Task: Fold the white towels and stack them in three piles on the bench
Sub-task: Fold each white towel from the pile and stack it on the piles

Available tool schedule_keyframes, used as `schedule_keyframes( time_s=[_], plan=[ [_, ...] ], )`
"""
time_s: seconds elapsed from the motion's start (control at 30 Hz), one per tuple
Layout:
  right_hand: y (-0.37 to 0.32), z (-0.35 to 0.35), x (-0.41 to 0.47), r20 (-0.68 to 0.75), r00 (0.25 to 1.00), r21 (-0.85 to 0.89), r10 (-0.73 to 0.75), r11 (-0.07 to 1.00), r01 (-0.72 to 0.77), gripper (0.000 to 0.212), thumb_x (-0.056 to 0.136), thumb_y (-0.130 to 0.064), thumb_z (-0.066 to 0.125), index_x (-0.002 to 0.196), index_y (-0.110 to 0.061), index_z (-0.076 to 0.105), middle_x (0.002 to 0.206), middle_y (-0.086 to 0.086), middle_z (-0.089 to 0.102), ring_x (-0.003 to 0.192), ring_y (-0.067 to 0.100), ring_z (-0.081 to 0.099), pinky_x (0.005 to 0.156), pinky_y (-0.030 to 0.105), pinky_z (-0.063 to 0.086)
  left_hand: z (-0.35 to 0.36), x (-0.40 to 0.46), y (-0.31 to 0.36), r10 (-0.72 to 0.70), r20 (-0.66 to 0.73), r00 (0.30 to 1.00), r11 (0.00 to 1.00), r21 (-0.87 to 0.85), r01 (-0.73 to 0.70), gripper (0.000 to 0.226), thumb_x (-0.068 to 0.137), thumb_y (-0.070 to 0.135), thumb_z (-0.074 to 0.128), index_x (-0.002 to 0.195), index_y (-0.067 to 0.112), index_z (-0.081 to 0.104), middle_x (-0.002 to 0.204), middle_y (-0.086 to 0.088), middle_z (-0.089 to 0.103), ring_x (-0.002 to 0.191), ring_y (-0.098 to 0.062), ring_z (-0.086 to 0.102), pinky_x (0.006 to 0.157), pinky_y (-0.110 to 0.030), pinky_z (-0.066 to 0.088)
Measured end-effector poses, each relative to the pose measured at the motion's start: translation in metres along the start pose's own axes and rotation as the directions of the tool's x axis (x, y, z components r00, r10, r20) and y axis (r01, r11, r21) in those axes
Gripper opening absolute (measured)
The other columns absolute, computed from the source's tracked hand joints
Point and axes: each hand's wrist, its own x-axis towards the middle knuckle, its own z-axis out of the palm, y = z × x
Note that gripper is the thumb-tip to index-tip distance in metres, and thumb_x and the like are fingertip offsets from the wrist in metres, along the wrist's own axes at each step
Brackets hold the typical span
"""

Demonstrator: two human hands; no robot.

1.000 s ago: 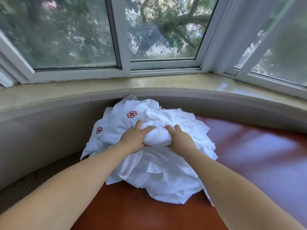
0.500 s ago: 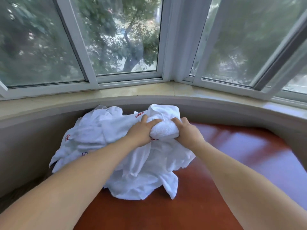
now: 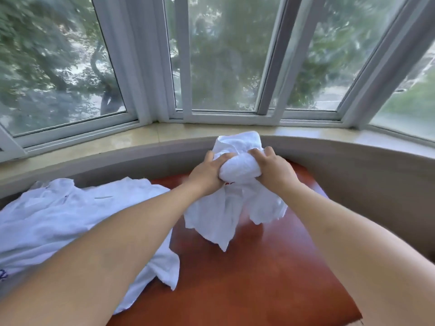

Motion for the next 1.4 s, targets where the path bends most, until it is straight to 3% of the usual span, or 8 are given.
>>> schedule_keyframes(
  time_s=[0.2, 0.33, 0.4, 0.5, 0.73, 0.87, 1.1, 1.4],
  plan=[
    [0.077, -0.03, -0.011, -0.059, 0.991, -0.077, 0.116, 0.99, -0.121, 0.057, 0.09, -0.022, 0.062, 0.142, -0.031, 0.04, 0.121, 0.01, 0.043, 0.092, 0.036, 0.057, 0.065, 0.039, 0.043, 0.034, 0.047, 0.073, 0.095, -0.022, 0.995, 0.987, -0.129, -0.097, 0.059, 0.086, 0.044, 0.065, 0.131, 0.066, 0.035, 0.116, 0.005, 0.034, 0.073, -0.028, 0.061, 0.066, -0.033, 0.045],
    [0.112, -0.019, -0.013, -0.077, 0.981, -0.032, 0.179, 0.983, -0.182, 0.065, 0.089, -0.021, 0.064, 0.146, -0.034, 0.036, 0.137, 0.008, 0.038, 0.111, 0.037, 0.051, 0.076, 0.043, 0.049, 0.066, 0.068, 0.092, 0.141, -0.058, 0.988, 0.975, -0.167, -0.148, 0.068, 0.082, 0.038, 0.071, 0.138, 0.057, 0.038, 0.143, -0.003, 0.033, 0.106, -0.035, 0.059, 0.085, -0.042, 0.054],
    [0.124, 0.001, -0.015, 0.005, 0.981, 0.023, 0.193, 0.981, -0.194, 0.079, 0.087, -0.023, 0.067, 0.152, -0.039, 0.027, 0.154, 0.004, 0.024, 0.134, 0.034, 0.036, 0.093, 0.047, 0.047, 0.089, 0.072, 0.088, 0.107, 0.017, 0.994, 0.992, -0.063, -0.105, 0.089, 0.076, 0.04, 0.079, 0.147, 0.051, 0.025, 0.157, -0.007, 0.015, 0.131, -0.043, 0.04, 0.1, -0.048, 0.048],
    [0.13, 0.048, -0.027, 0.231, 0.943, -0.044, 0.24, 0.971, -0.236, 0.098, 0.09, -0.036, 0.071, 0.16, -0.041, 0.002, 0.168, 0.001, -0.005, 0.155, 0.031, 0.004, 0.114, 0.053, 0.035, 0.125, 0.062, 0.063, -0.14, 0.249, 0.958, 0.986, 0.127, 0.11, 0.123, 0.071, 0.055, 0.083, 0.152, 0.054, -0.008, 0.162, 0.004, -0.023, 0.15, -0.045, -0.006, 0.113, -0.06, 0.035],
    [0.105, 0.117, -0.047, 0.332, 0.924, 0.025, 0.188, 0.978, -0.208, 0.059, 0.106, -0.04, 0.045, 0.161, -0.037, 0.023, 0.17, -0.002, 0.009, 0.156, 0.025, 0.006, 0.113, 0.045, 0.038, 0.13, 0.023, 0.009, -0.238, 0.373, 0.897, 0.96, 0.231, 0.158, 0.111, 0.084, 0.056, 0.073, 0.16, 0.043, -0.007, 0.167, -0.002, -0.026, 0.154, -0.044, -0.01, 0.121, -0.053, 0.025],
    [0.068, 0.118, -0.029, 0.325, 0.938, 0.066, 0.122, 0.986, -0.151, 0.048, 0.109, -0.036, 0.032, 0.157, -0.038, 0.035, 0.17, -0.005, 0.014, 0.156, 0.026, 0.007, 0.119, 0.045, 0.03, 0.103, 0.013, -0.011, -0.231, 0.316, 0.92, 0.963, 0.21, 0.17, 0.105, 0.087, 0.054, 0.071, 0.162, 0.038, -0.001, 0.168, -0.004, -0.021, 0.154, -0.04, -0.011, 0.123, -0.049, 0.013],
    [-0.037, 0.114, 0.012, 0.292, 0.955, 0.106, -0.05, 0.994, 0.019, 0.04, 0.108, -0.033, 0.029, 0.131, -0.028, 0.061, 0.167, -0.008, 0.026, 0.151, 0.024, 0.019, 0.111, 0.045, 0.038, 0.045, -0.021, -0.079, -0.307, 0.166, 0.937, 0.934, 0.241, 0.263, 0.102, 0.085, 0.059, 0.071, 0.16, 0.045, 0.002, 0.167, 0.005, -0.018, 0.153, -0.034, 0.001, 0.111, -0.059, 0.039],
    [-0.253, 0.127, 0.046, 0.366, 0.873, 0.181, -0.322, 0.945, 0.273, 0.049, 0.108, -0.053, 0.021, 0.15, -0.046, 0.044, 0.167, -0.015, 0.024, 0.154, 0.021, 0.014, 0.119, 0.044, 0.026, -0.055, -0.135, -0.227, -0.511, 0.045, 0.859, 0.84, 0.239, 0.487, 0.1, 0.087, 0.06, 0.069, 0.16, 0.044, 0.002, 0.168, 0.007, -0.017, 0.155, -0.036, -0.002, 0.108, -0.064, 0.04]
  ],
)
